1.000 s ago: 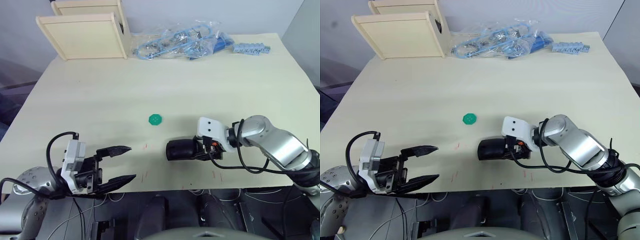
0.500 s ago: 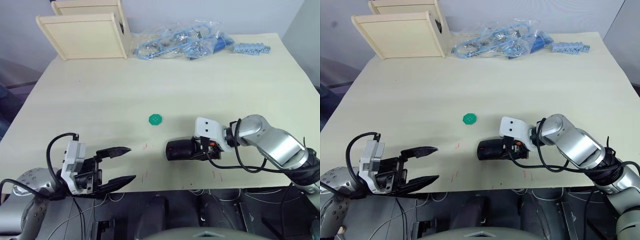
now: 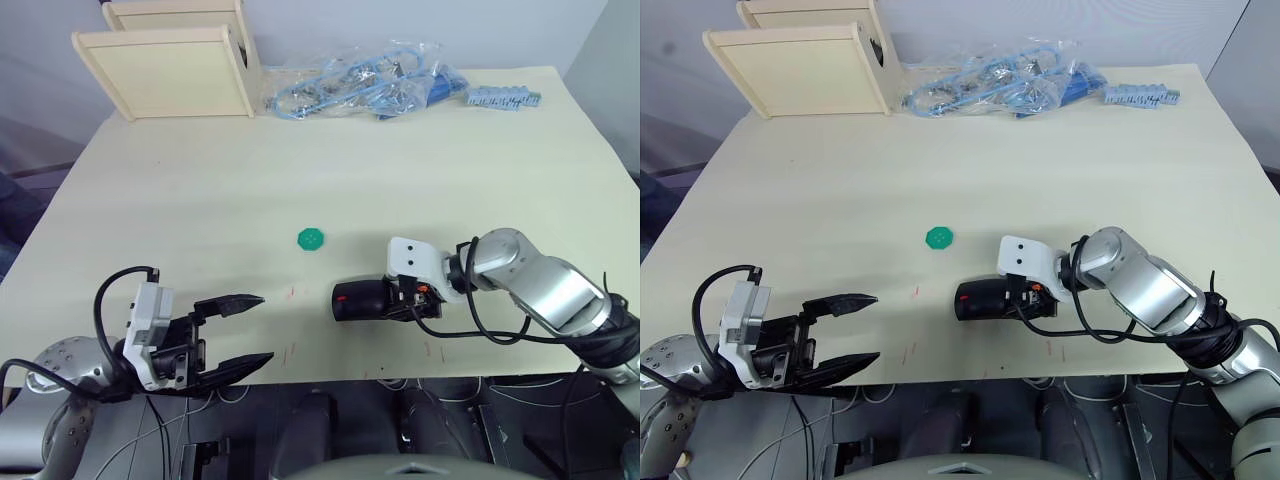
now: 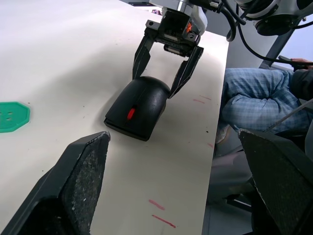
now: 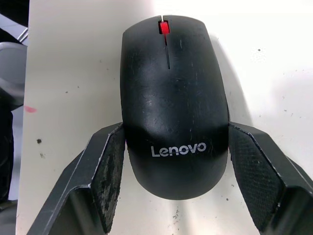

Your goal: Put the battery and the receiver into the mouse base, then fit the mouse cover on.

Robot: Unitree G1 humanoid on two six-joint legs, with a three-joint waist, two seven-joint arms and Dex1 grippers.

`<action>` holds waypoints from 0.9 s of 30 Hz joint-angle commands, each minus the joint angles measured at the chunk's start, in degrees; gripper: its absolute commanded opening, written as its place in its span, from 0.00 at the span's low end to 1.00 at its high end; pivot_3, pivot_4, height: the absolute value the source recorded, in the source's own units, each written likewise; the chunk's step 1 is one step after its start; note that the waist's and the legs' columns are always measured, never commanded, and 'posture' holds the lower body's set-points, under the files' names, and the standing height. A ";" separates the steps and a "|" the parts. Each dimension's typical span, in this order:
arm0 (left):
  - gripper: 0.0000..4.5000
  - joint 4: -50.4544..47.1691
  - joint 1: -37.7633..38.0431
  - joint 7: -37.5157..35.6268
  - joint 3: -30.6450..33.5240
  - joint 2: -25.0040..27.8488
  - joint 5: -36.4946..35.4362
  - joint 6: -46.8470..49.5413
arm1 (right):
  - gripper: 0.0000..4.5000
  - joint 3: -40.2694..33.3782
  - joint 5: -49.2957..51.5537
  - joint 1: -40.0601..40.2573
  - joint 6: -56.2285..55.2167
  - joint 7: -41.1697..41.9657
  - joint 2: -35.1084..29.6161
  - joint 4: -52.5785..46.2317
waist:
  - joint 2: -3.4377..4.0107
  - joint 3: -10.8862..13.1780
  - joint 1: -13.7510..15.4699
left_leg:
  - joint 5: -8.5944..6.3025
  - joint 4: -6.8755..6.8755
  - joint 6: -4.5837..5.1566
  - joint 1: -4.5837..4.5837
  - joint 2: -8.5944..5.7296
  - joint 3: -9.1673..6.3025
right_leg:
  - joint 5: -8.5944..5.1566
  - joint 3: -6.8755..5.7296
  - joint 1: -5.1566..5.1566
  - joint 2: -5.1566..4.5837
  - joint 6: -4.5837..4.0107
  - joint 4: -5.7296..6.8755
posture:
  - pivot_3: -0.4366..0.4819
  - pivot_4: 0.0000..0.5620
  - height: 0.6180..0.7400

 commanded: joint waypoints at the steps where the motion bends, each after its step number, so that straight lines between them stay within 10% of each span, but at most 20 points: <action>1: 1.00 -1.67 0.23 0.04 1.20 -0.16 -0.44 -1.10 | 0.72 -0.24 -0.46 -1.39 -0.99 0.44 0.16 -1.05 | 0.00 0.00 0.00 | 0.00 0.00 0.00 0.00 0.00 0.00 | 0.00 0.00 0.00 0.00 0.00 0.00 | 0.48 0.27 1.00; 27: 1.00 -1.90 0.73 0.32 0.87 -0.27 -0.29 -1.58 | 0.72 0.67 -2.70 -2.33 -2.17 2.68 1.47 0.86 | 0.00 0.00 -0.03 | 0.00 0.00 0.00 0.00 0.00 -0.01 | 0.00 0.00 0.00 0.00 0.00 0.00 | 0.48 0.27 1.00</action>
